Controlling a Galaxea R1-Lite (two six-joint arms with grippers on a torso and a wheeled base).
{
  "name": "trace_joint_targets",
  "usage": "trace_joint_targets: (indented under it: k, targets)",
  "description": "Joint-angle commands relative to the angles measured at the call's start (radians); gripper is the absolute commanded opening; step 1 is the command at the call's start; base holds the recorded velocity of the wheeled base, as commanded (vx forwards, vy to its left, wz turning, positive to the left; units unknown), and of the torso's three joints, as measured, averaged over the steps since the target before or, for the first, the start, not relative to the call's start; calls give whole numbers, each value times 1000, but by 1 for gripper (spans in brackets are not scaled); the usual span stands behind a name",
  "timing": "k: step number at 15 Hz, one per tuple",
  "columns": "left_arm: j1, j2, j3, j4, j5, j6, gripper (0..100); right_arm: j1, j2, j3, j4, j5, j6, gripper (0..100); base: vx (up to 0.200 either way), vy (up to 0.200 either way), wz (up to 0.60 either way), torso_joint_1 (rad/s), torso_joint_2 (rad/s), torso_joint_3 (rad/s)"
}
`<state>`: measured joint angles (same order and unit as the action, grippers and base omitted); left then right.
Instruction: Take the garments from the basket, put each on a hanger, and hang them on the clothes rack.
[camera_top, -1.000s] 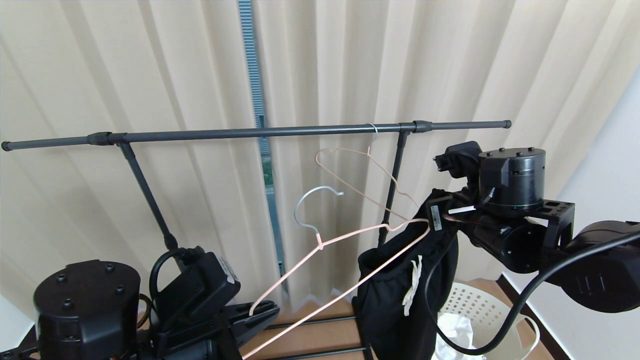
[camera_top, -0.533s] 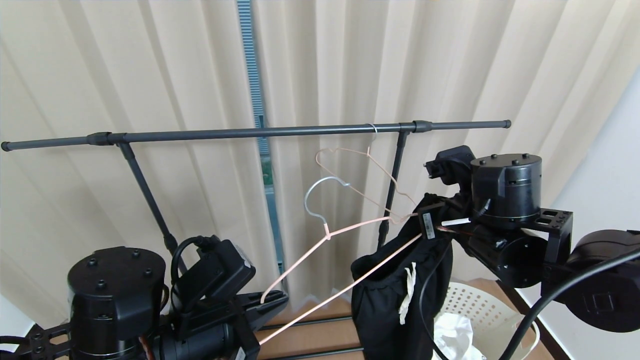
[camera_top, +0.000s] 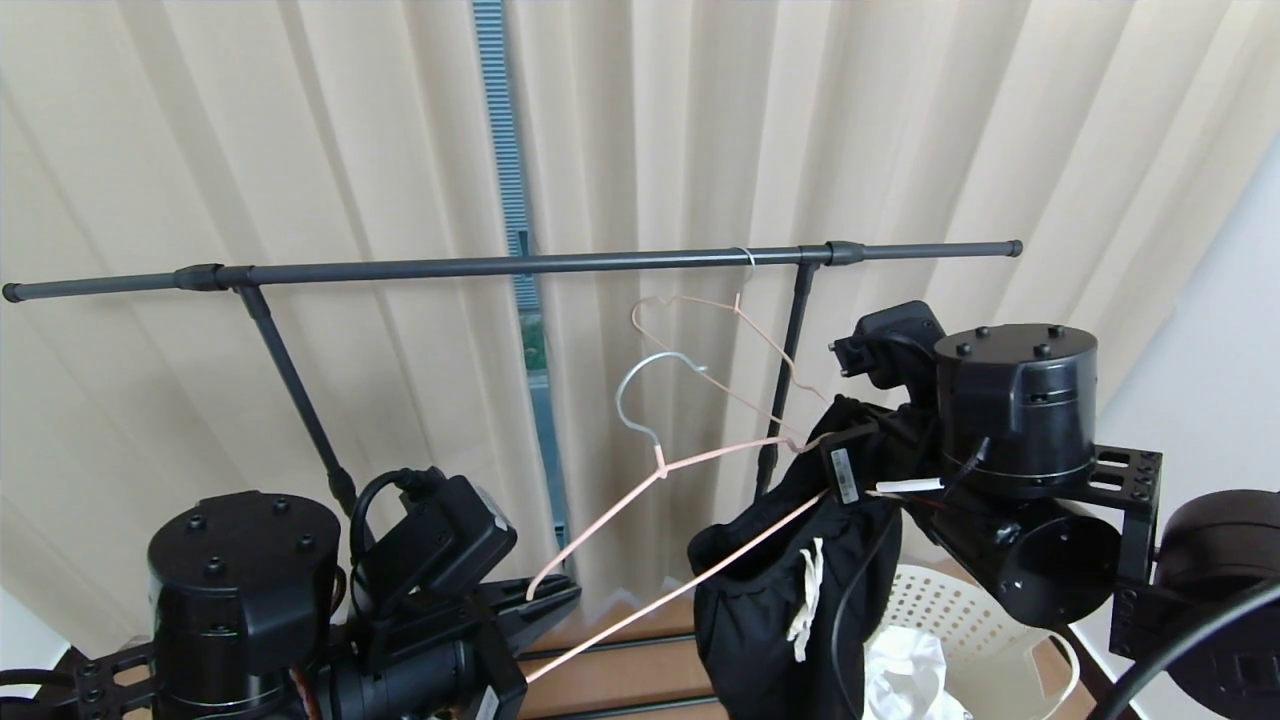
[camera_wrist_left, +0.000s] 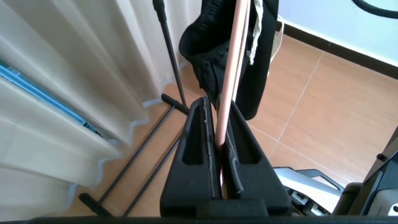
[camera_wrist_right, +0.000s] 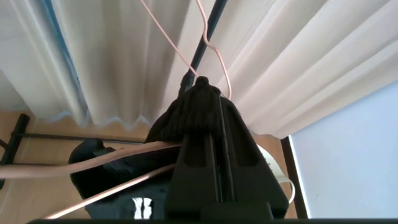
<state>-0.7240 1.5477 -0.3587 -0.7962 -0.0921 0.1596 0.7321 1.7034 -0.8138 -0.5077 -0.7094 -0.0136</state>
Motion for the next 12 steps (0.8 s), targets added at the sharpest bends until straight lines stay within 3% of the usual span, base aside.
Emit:
trace_joint_targets:
  k: [1, 12]
  targets:
    - [0, 6, 0, -6, 0, 0, 0, 41, -27, 8, 5, -7, 0, 0, 0, 0, 0, 0, 0, 0]
    - [-3, 28, -8, -26, 6, 0, 0, 211, -41, 21, -11, -39, 12, 0, 0, 0, 0, 0, 0, 0]
